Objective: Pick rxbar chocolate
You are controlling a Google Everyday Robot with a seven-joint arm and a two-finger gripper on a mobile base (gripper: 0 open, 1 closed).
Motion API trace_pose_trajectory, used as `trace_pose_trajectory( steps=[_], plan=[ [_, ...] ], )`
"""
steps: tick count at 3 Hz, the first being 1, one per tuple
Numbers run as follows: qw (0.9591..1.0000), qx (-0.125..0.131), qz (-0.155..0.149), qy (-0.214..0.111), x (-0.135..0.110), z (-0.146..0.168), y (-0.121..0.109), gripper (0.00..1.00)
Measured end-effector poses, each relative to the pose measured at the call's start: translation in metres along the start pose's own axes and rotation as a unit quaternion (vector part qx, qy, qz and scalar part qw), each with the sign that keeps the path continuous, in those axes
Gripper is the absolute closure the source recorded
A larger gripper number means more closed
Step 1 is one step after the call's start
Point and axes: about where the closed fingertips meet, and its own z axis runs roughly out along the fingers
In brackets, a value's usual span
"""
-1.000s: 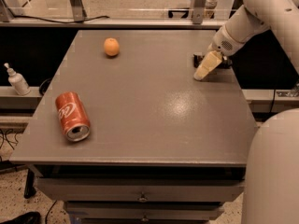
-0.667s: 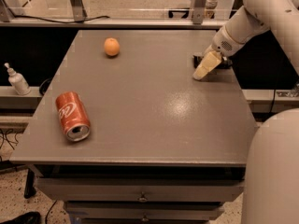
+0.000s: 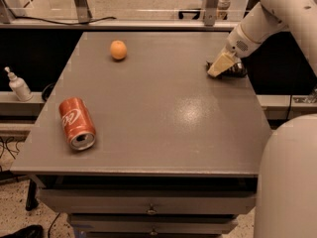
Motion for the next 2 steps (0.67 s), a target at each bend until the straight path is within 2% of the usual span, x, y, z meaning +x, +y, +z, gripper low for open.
trace_pose_trajectory(
  steps=[1,2],
  plan=[
    [1.0000,0.000,0.000,0.000,0.000,0.000,0.000,1.00],
    [0.9983,-0.003,-0.029,-0.051,-0.039,-0.047,0.021,1.00]
  ],
)
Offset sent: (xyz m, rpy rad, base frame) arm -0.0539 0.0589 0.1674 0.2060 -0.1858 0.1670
